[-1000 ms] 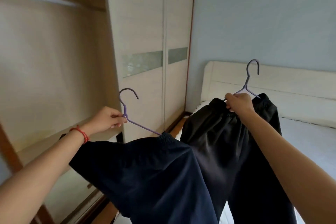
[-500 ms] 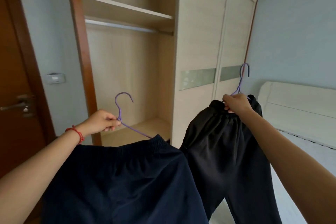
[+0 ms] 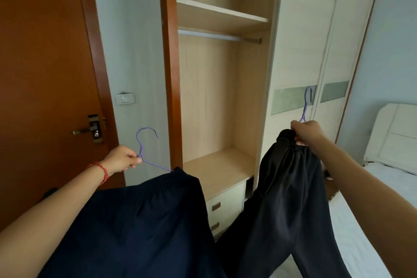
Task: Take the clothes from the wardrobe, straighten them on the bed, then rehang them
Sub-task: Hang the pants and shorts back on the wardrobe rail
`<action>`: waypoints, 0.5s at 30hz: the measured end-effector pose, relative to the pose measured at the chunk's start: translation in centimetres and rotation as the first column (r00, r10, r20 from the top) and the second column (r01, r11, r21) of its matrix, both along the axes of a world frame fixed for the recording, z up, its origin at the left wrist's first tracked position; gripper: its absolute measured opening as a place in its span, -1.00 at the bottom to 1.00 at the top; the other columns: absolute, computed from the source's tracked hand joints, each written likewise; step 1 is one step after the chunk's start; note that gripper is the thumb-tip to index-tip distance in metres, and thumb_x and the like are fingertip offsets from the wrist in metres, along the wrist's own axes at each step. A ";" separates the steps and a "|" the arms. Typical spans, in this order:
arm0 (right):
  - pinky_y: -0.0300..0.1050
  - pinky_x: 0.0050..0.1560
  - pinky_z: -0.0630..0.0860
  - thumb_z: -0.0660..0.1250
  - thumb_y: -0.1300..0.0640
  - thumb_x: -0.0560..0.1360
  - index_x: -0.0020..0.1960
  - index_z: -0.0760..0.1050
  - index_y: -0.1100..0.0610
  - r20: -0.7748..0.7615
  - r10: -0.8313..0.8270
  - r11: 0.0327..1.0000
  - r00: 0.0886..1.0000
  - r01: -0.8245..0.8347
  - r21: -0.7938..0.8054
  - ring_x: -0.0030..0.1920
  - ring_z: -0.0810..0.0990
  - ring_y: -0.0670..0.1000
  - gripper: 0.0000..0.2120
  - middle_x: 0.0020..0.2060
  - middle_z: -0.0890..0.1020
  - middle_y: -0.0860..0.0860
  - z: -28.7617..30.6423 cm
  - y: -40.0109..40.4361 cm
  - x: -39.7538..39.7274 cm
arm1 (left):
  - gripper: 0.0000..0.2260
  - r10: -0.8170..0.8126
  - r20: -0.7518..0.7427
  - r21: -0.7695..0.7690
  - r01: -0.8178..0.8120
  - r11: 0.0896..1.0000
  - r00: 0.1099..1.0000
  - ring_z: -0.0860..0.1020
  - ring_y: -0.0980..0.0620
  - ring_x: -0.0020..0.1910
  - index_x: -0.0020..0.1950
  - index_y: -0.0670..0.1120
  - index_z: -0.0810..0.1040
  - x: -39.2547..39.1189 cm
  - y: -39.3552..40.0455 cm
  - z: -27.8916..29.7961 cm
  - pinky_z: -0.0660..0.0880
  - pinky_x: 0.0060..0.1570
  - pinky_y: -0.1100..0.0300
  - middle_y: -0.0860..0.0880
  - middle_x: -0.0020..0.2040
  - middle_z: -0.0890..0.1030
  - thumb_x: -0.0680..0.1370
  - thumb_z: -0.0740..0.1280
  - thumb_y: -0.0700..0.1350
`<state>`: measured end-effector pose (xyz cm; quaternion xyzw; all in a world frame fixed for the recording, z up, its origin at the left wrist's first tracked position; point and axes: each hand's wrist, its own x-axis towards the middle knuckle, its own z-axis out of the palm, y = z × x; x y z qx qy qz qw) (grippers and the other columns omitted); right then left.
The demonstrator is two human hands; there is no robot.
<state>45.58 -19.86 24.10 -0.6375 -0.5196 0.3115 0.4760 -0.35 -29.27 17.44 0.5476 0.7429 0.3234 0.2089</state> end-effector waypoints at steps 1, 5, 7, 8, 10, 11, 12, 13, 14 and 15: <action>-0.20 -0.41 0.41 0.20 0.21 0.42 -0.35 0.38 0.24 0.007 0.008 1.000 1.000 -0.008 -0.001 -0.48 0.39 0.06 -0.81 -0.45 0.43 0.12 0.1 0.3 -0.8 | -0.77 0.029 0.018 -0.005 -0.029 1.000 0.999 0.37 0.03 -0.47 -0.20 -0.34 0.60 -0.4 0.3 -0.1 0.27 -0.43 0.26 -0.13 -0.38 0.52 0.50 0.35 -0.17; -0.18 -0.39 0.40 0.21 0.21 0.43 -0.36 0.38 0.25 0.025 0.040 0.999 0.999 -0.040 0.010 -0.48 0.40 0.07 -0.79 -0.46 0.42 0.12 0.4 1.9 -3.1 | -0.83 0.091 0.117 -0.092 -0.080 0.993 0.989 0.31 0.07 -0.52 -0.26 -0.24 0.55 0.9 2.3 -0.5 0.22 -0.52 0.28 -0.06 -0.46 0.42 0.51 0.34 -0.19; -0.19 -0.39 0.42 0.21 0.21 0.44 -0.34 0.40 0.26 0.029 0.056 0.998 0.998 -0.056 0.024 -0.48 0.40 0.07 -0.80 -0.46 0.42 0.11 0.6 2.9 -3.6 | -0.83 0.108 0.190 -0.134 -0.083 0.988 0.976 0.28 0.13 -0.65 -0.29 -0.19 0.51 2.4 3.7 -0.6 0.18 -0.63 0.35 -0.06 -0.49 0.38 0.52 0.32 -0.23; -0.19 -0.39 0.42 0.22 0.21 0.44 -0.33 0.41 0.26 0.037 0.066 0.997 0.997 -0.068 0.031 -0.49 0.40 0.06 -0.81 -0.47 0.42 0.11 0.7 3.4 -3.7 | -0.81 0.118 0.244 -0.139 -0.085 0.987 0.963 0.25 0.16 -0.71 -0.30 -0.19 0.49 3.2 4.5 -0.6 0.16 -0.67 0.39 -0.06 -0.50 0.37 0.52 0.30 -0.25; -0.18 -0.37 0.43 0.22 0.22 0.44 -0.33 0.40 0.26 0.047 0.090 0.994 0.995 -0.092 0.052 -0.48 0.41 0.07 -0.81 -0.47 0.41 0.11 1.1 4.7 -3.8 | -0.77 0.123 0.368 -0.113 -0.087 0.990 0.922 0.26 0.18 -0.76 -0.33 -0.20 0.46 4.6 6.0 -0.3 0.16 -0.70 0.44 -0.05 -0.56 0.37 0.53 0.25 -0.32; -0.17 -0.35 0.44 0.23 0.23 0.43 -0.33 0.40 0.26 0.046 0.101 0.992 0.994 -0.104 0.065 -0.47 0.42 0.07 -0.82 -0.46 0.41 0.11 1.5 5.5 -3.8 | -0.76 0.113 0.416 -0.091 -0.082 0.992 0.902 0.29 0.16 -0.73 -0.34 -0.21 0.45 5.3 6.9 0.1 0.18 -0.70 0.43 -0.05 -0.58 0.38 0.54 0.23 -0.34; -0.14 -0.32 0.46 0.24 0.23 0.44 -0.30 0.41 0.26 0.042 0.113 0.990 0.993 -0.116 0.077 -0.46 0.42 0.07 -0.84 -0.45 0.42 0.11 2.0 6.3 -3.8 | -0.76 0.100 0.455 -0.064 -0.080 0.995 0.885 0.33 0.13 -0.68 -0.33 -0.22 0.44 6.0 7.7 0.7 0.20 -0.70 0.42 -0.07 -0.56 0.39 0.54 0.21 -0.36; -0.13 -0.31 0.47 0.25 0.22 0.44 -0.27 0.42 0.26 0.034 0.124 0.988 0.992 -0.127 0.089 -0.45 0.43 0.07 -0.86 -0.44 0.42 0.11 2.5 7.1 -3.8 | -0.76 0.086 0.487 -0.035 -0.079 0.996 0.869 0.36 0.09 -0.63 -0.32 -0.24 0.43 6.7 8.5 1.5 0.23 -0.71 0.41 -0.09 -0.50 0.39 0.55 0.19 -0.37; -0.12 -0.31 0.48 0.25 0.22 0.43 -0.25 0.42 0.26 0.027 0.135 0.986 0.991 -0.137 0.100 -0.45 0.43 0.06 -0.87 -0.44 0.42 0.11 3.2 8.0 -3.7 | -0.77 0.073 0.513 -0.006 -0.082 0.997 0.855 0.39 0.08 -0.63 -0.31 -0.25 0.42 7.3 9.4 2.3 0.25 -0.71 0.41 -0.12 -0.45 0.38 0.55 0.18 -0.38; -0.13 -0.34 0.48 0.26 0.22 0.43 -0.25 0.41 0.26 0.025 0.144 0.983 0.989 -0.146 0.111 -0.45 0.42 0.05 -0.87 -0.44 0.41 0.10 3.8 8.9 -3.7 | -0.78 0.061 0.535 0.021 -0.085 0.996 0.843 0.41 0.09 -0.66 -0.30 -0.26 0.42 7.9 10.3 3.0 0.26 -0.72 0.42 -0.14 -0.42 0.38 0.55 0.18 -0.39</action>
